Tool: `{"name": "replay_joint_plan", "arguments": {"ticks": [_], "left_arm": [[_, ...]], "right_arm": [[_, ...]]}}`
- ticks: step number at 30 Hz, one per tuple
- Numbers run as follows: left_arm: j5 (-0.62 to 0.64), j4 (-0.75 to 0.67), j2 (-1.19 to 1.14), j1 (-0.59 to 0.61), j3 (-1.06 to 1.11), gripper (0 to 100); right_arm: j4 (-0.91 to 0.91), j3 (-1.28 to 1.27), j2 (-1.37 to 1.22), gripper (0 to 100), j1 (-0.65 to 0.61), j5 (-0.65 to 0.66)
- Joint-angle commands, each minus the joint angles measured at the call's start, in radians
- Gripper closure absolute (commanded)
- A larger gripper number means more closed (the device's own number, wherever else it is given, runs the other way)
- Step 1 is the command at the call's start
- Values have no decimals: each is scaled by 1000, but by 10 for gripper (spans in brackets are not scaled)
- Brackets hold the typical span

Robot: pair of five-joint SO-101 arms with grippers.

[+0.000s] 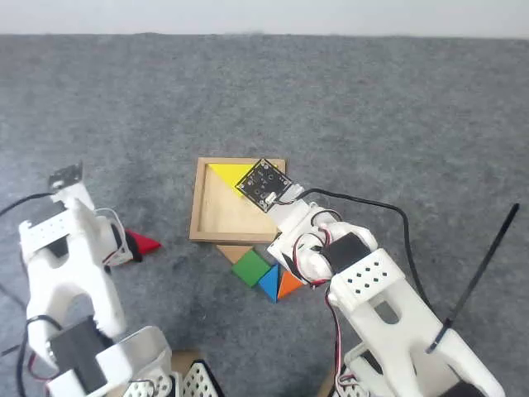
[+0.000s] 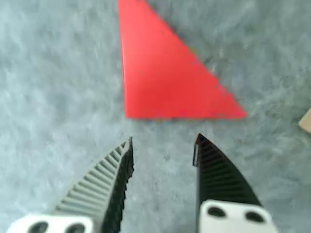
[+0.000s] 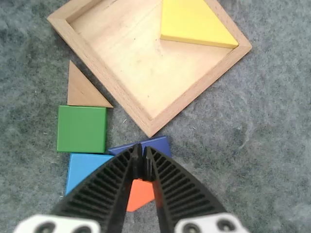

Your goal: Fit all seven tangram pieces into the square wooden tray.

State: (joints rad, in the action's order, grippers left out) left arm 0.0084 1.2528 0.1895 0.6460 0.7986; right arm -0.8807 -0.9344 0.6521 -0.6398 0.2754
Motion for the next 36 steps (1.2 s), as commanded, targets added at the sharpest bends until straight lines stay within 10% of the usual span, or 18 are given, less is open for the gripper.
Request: {"name": "replay_joint_plan", "arguments": {"ticks": [1, 36], "left_arm": [[141, 37, 35, 23, -39, 754], [342, -129, -219, 54, -139, 669]], "right_arm": [[13, 9, 7, 991, 7, -6], [18, 9, 7, 991, 7, -6]]}}
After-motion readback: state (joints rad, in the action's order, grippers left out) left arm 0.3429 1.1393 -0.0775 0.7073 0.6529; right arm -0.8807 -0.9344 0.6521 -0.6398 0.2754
